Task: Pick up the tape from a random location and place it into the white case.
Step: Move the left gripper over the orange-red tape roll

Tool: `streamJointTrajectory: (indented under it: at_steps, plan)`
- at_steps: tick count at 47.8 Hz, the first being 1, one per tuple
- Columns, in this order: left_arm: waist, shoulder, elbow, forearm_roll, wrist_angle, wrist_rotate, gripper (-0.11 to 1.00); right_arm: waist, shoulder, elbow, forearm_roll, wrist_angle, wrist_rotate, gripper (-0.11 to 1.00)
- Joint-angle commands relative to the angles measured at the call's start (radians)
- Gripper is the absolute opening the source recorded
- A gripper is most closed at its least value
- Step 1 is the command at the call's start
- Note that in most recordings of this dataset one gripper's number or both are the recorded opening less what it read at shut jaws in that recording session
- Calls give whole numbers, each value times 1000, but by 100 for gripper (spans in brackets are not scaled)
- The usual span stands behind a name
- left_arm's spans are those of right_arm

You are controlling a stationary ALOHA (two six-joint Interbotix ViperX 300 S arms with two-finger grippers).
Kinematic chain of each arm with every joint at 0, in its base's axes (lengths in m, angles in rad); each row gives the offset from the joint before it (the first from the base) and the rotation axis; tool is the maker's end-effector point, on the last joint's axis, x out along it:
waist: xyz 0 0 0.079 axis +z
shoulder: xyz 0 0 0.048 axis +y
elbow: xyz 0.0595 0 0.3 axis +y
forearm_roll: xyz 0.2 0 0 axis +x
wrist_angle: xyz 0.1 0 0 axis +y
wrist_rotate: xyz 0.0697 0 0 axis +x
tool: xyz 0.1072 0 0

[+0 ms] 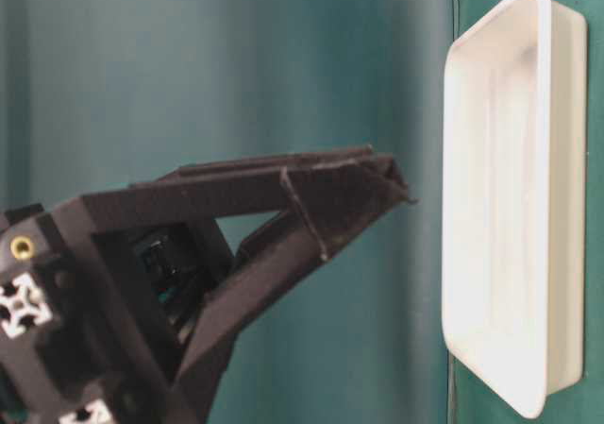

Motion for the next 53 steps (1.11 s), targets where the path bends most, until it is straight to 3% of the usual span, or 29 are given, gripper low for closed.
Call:
streamJointTrajectory:
  at_steps: [1, 53]
  plan:
    - [5, -14, -28, 3, -3, -2, 100, -2, 3, -28, -3, -3, 0, 92]
    - [8, 48, 8, 3, -5, -2, 100, -2, 15, -28, -3, -3, 0, 92]
